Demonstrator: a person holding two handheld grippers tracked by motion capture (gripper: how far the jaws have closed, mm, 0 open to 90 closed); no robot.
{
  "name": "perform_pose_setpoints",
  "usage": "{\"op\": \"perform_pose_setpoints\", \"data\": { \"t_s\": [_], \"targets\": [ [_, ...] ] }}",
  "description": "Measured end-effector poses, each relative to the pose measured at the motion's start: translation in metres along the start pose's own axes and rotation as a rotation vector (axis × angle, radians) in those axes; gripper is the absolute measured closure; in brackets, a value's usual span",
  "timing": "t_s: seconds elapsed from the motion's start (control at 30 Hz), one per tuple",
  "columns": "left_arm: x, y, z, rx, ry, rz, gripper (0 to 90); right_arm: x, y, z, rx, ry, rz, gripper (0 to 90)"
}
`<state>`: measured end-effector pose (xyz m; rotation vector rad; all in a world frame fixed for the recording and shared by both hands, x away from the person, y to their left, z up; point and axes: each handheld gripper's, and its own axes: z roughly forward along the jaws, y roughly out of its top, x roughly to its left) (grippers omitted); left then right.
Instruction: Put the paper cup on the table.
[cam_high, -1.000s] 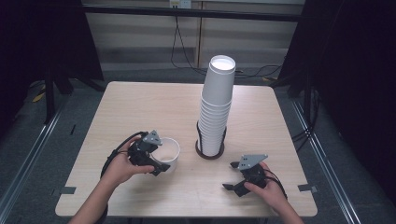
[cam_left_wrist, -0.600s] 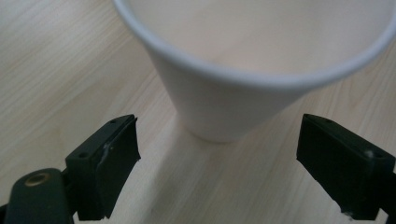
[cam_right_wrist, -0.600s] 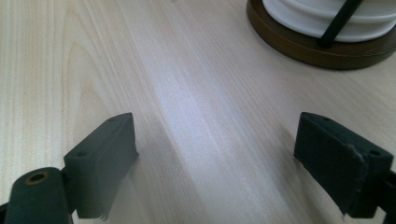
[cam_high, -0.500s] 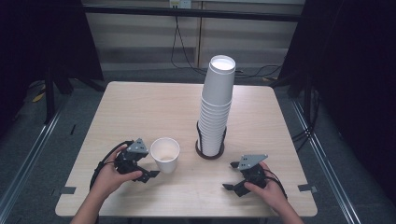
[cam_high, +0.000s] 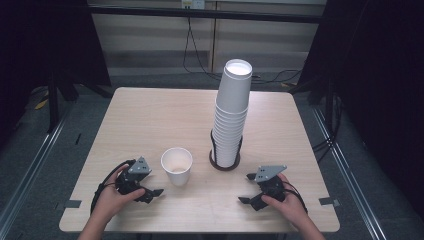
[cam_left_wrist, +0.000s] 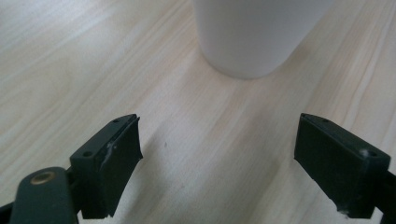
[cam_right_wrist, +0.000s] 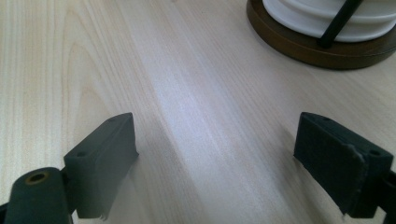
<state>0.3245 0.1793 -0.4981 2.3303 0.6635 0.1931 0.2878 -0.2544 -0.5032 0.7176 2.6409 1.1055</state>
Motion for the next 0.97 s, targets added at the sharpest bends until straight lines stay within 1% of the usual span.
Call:
{"op": "perform_pose_setpoints", "data": {
  "t_s": [0.1, 0.13, 0.27, 0.3, 0.37, 0.43, 0.5, 0.53, 0.93, 0.97],
  "targets": [
    [0.0, -0.005, 0.003, 0.0, 0.012, 0.0, 14.5, 0.0, 0.0, 0.0, 0.0, 0.0, 0.0, 12.3],
    [0.0, -0.006, 0.004, -0.01, 0.009, -0.013, 14.0, 0.0, 0.0, 0.0, 0.0, 0.0, 0.0, 12.4],
    [0.001, -0.009, 0.004, -0.027, 0.015, -0.013, 13.2, 0.0, 0.0, 0.0, 0.0, 0.0, 0.0, 12.3],
    [0.0, -0.01, 0.005, -0.041, 0.012, -0.023, 12.8, 0.0, 0.0, 0.0, 0.0, 0.0, 0.001, 12.3],
    [0.001, -0.011, 0.005, -0.048, 0.018, -0.01, 12.2, 0.0, 0.0, 0.0, 0.0, 0.0, 0.0, 12.3],
    [0.0, -0.014, 0.005, -0.065, 0.019, -0.018, 11.2, 0.0, 0.0, 0.0, 0.0, 0.001, 0.001, 12.3],
    [0.0, -0.017, 0.007, -0.096, 0.018, -0.02, 10.0, 0.0, 0.0, 0.0, 0.0, 0.0, 0.0, 12.3],
    [0.0, -0.017, 0.007, -0.101, 0.02, -0.022, 9.7, 0.0, 0.0, 0.0, 0.001, 0.0, 0.001, 12.3],
    [0.0, -0.017, 0.007, -0.103, 0.02, -0.024, 9.8, 0.0, 0.0, 0.0, 0.002, 0.001, 0.003, 12.3],
    [0.0, -0.017, 0.007, -0.103, 0.022, -0.02, 9.8, 0.0, 0.0, 0.0, 0.002, 0.001, 0.003, 12.3]
  ]
}}
